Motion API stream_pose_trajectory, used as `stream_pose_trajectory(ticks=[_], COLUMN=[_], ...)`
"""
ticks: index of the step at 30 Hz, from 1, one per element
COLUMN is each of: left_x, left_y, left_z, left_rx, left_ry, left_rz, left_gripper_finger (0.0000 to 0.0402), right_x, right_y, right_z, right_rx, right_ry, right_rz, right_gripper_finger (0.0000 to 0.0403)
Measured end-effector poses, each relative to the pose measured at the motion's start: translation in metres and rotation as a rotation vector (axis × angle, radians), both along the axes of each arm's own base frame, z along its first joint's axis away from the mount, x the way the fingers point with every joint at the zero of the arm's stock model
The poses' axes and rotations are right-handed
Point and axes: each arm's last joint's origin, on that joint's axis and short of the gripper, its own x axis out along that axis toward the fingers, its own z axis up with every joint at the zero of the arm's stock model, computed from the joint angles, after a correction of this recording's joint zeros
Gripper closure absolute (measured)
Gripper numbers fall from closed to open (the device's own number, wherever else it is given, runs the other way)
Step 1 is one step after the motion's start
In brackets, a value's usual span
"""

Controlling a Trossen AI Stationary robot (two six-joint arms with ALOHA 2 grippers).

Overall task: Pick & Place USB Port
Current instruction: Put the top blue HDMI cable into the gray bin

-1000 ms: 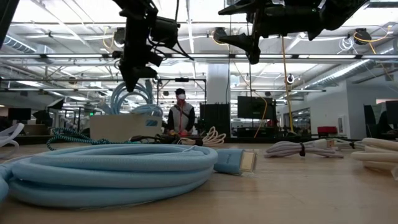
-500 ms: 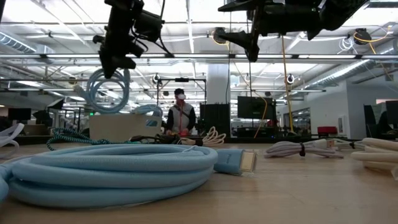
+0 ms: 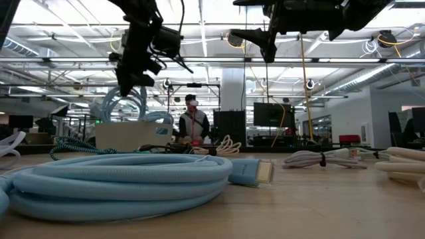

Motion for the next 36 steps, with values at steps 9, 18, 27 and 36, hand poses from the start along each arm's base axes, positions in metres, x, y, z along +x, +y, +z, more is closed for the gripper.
stream_pose_trajectory(ticks=[9,18,27,36], left_x=[0.011,0.014,0.018,0.008], left_y=[0.006,0.007,0.007,-0.001], left_z=[-0.016,-0.017,-0.018,0.018], left_rx=[-0.039,-0.065,-0.099,-0.034], left_ry=[0.000,-0.051,-0.117,-0.292], left_rz=[-0.012,-0.022,-0.036,-0.074], left_gripper_finger=[0.0389,0.0383,0.0382,0.0334], right_x=[0.001,0.001,0.001,0.001], right_y=[0.007,0.007,0.007,0.007], right_z=[0.000,0.002,0.002,0.002], right_rx=[-0.001,-0.005,-0.002,-0.002], right_ry=[-0.001,-0.023,-0.022,-0.022], right_rz=[0.024,0.022,0.023,0.022], right_gripper_finger=[0.0144,0.0143,0.0143,0.0143])
